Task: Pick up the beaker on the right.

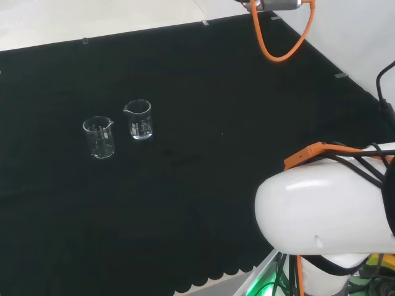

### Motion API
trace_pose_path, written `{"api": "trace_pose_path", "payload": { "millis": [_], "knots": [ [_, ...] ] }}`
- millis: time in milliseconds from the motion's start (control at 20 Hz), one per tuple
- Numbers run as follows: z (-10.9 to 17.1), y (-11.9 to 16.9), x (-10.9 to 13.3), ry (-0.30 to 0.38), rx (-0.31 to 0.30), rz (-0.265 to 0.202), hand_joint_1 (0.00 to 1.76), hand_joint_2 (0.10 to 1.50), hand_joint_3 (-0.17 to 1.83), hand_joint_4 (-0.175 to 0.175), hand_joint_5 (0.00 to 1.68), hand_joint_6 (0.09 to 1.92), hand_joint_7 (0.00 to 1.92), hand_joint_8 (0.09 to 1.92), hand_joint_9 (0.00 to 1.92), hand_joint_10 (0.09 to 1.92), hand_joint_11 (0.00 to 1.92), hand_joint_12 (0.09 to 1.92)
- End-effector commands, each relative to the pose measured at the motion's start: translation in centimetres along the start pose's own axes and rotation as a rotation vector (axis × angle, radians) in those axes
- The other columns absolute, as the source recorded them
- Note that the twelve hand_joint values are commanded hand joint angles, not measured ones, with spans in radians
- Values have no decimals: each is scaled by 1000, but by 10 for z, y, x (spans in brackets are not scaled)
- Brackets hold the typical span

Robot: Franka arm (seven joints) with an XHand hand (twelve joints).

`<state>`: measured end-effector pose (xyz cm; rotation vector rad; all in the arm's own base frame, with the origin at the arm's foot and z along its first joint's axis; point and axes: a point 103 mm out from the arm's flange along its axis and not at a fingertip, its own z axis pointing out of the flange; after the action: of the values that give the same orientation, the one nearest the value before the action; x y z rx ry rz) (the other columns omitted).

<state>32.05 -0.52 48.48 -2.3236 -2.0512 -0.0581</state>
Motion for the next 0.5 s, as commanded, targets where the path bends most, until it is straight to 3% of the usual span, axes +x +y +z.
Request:
{"api": "trace_pose_path", "payload": {
  "millis": [50,500],
  "knots": [
    [21,11,-15,20,28,33,302,1192,202,-60,256,87,94,525,142,670,0,1010],
    [61,61,-32,68,44,-10,429,1103,197,-62,234,87,94,547,144,677,0,1019]
  ]
}}
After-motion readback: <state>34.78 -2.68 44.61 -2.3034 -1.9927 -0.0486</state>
